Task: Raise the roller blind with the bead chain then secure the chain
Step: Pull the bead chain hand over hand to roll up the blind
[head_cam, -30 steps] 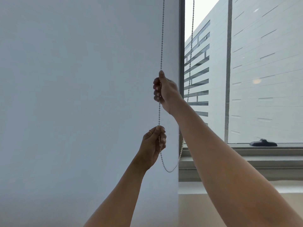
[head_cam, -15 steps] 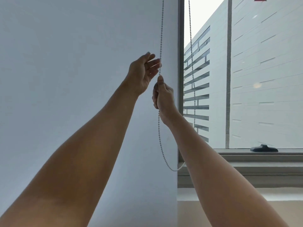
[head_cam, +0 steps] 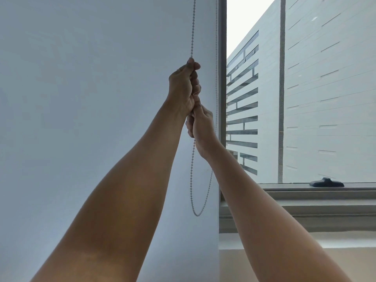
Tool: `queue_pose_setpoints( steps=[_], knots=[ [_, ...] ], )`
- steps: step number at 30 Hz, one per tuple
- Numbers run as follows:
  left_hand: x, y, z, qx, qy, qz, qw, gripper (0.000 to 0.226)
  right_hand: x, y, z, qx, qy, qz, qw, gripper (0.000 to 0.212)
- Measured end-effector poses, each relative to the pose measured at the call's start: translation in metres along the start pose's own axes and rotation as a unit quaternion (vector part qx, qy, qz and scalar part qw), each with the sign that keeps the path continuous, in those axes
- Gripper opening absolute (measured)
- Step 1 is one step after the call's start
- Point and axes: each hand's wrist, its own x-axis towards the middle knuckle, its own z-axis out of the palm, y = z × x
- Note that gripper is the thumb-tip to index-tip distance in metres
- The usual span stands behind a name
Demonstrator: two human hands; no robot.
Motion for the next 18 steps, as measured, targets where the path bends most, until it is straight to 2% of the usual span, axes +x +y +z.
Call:
queue_pose_setpoints(
  steps=[7, 12, 18],
  knots=[
    [-0.022, -0.032, -0.023, -0.003, -0.003, 0.005, 1.0, 0.035, -0.022, 0.03, -0.013, -0.005, -0.031, 0.031, 0.999, 0.046],
    [-0.05, -0.068, -0.047, -0.009, 0.006, -0.016, 1.0, 0.035, -0.05, 0.064, -0.03, -0.067, -0.046, 0.06, 0.995, 0.045],
    [-0.099, -0.118, -0.082, -0.004, 0.034, -0.058, 0.998, 0.034, -0.098, 0.108, -0.053, -0.114, -0.075, 0.133, 0.982, 0.043]
  ],
)
